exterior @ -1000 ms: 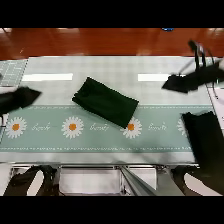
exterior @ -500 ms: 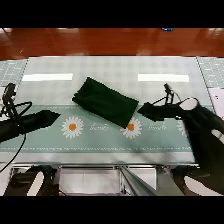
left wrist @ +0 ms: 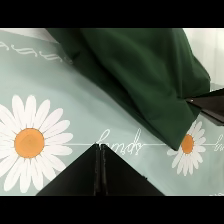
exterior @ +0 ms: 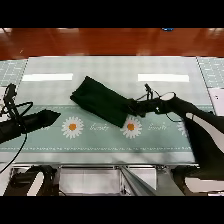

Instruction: Fold the shirts.

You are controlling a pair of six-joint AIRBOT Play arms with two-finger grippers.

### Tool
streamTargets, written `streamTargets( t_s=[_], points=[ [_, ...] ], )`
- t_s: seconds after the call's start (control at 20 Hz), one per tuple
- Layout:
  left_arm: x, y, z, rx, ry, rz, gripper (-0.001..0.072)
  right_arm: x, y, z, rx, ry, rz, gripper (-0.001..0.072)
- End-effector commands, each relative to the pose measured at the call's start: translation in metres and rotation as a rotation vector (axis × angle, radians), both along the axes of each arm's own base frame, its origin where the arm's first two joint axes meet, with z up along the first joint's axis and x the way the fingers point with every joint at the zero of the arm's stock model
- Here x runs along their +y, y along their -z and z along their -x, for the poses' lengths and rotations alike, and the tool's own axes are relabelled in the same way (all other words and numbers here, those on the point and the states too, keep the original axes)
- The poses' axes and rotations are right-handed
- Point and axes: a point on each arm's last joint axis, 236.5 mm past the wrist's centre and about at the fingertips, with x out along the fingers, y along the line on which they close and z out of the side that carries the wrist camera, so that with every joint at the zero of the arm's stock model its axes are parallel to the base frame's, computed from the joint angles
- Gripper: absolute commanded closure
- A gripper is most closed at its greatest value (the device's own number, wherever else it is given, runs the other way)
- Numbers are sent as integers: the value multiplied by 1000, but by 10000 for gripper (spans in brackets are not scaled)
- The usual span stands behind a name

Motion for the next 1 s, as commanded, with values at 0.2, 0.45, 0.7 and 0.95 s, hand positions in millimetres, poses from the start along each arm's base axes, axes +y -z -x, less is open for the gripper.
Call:
streamTargets(
  t_s=[0.2, 0.45, 0.7, 0.95],
  points=[
    [2, 15, -1, 30, -11, 0, 693, 23, -138, -74, -337, -233, 31, 690],
    [-19, 23, 13, 50, 86, -5, 693, -48, -248, -129, -512, -138, 249, 689],
    [-36, 21, 17, 31, 150, -8, 693, -147, -304, -134, -500, 38, 287, 690],
    [-43, 20, 22, 28, 182, -8, 693, -257, -339, -97, -449, 234, 323, 690]
  ],
)
